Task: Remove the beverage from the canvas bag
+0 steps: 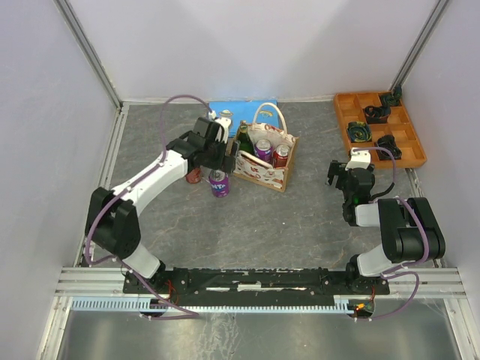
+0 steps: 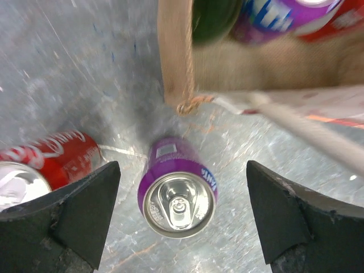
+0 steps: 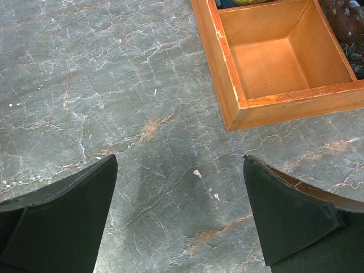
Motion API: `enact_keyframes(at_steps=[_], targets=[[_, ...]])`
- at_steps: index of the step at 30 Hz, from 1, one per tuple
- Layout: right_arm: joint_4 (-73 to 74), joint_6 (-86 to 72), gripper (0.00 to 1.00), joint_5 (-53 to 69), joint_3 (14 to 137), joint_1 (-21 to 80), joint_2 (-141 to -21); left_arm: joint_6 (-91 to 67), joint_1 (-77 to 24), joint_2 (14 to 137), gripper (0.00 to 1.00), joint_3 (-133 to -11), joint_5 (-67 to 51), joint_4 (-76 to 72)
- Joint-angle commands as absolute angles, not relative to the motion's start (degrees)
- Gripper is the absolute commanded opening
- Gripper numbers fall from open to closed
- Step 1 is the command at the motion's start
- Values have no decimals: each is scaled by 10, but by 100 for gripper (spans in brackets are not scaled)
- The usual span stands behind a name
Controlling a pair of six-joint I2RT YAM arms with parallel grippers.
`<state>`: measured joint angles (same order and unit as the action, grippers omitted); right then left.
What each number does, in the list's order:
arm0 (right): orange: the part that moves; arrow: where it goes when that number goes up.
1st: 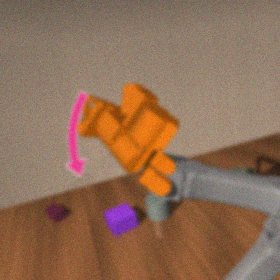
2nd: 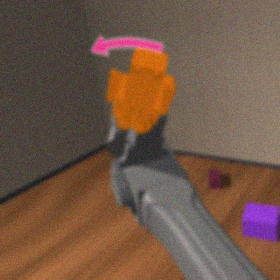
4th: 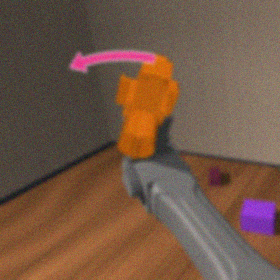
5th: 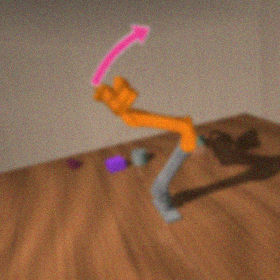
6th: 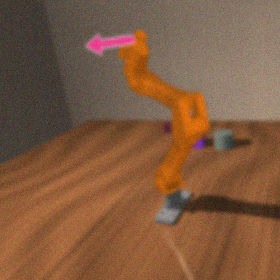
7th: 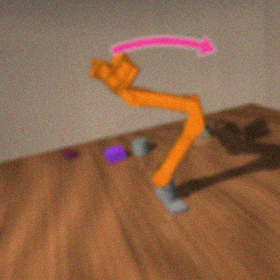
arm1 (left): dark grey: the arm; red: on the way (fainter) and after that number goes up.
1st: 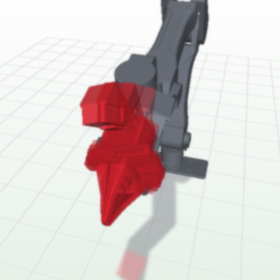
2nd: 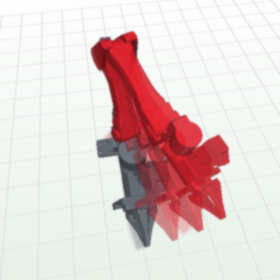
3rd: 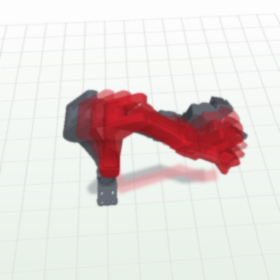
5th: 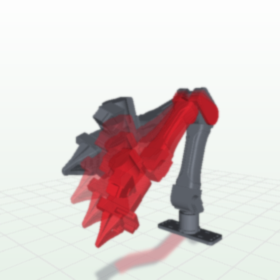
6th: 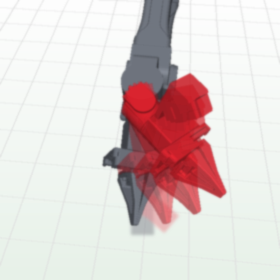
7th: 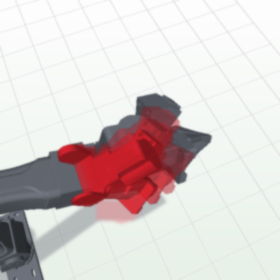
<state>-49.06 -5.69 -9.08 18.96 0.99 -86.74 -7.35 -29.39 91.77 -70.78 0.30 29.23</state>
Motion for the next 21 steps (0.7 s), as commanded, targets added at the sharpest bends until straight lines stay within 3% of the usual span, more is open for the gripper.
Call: enact_keyframes(at_steps=[1,7,10,15,18,21], targets=[[-510,-50,99,-89,202,10,-866,-60,-296,846,95,-817,27,307],[-510,-50,99,-89,202,10,-866,-9,-295,831,84,-902,43,308],[-510,-51,99,-89,202,10,-865,20,-296,844,56,-901,0,253],[-510,-51,99,-89,202,10,-866,70,-295,907,54,-907,-152,181],[-510,-51,99,-89,202,10,-866,104,-297,952,47,-935,-255,168],[-510,-51,99,-89,202,10,-866,171,-306,993,21,-957,-338,168]])
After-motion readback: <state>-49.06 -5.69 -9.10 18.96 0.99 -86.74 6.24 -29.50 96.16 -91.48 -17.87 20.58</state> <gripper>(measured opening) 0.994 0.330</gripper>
